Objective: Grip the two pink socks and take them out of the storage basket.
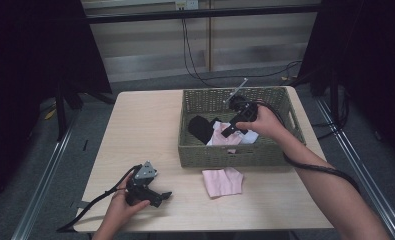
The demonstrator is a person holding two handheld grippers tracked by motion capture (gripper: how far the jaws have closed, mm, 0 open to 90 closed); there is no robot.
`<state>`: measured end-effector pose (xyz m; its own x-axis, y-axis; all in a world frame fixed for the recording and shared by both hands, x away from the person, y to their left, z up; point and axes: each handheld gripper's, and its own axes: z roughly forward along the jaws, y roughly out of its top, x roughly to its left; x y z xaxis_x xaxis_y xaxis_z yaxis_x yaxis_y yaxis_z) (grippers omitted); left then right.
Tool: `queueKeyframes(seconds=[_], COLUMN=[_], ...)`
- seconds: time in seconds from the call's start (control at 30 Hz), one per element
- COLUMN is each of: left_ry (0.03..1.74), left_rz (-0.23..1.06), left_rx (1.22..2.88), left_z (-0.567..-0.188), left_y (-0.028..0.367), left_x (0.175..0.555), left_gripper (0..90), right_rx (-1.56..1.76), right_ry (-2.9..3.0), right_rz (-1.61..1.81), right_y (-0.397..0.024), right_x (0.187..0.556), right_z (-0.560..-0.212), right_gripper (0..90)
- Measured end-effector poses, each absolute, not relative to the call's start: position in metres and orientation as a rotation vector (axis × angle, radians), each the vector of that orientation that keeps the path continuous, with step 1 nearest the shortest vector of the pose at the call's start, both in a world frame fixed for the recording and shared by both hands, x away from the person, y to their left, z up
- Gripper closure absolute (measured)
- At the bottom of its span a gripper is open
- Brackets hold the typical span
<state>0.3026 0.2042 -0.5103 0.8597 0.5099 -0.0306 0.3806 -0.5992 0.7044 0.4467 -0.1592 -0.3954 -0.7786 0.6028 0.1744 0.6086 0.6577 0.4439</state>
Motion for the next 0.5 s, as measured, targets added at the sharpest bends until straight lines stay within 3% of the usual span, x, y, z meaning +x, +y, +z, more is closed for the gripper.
queueKeyframes(seconds=[0.5], left_ry=[0.64], left_rz=[0.224], left_rx=[2.284], left_z=[-0.51], left_y=[0.204], left_x=[0.303], left_gripper=[0.0], right_rx=[-1.062], right_ry=[-2.89], right_rz=[-0.765], right_y=[-0.149], right_x=[0.471], right_z=[-0.421], right_gripper=[25.4])
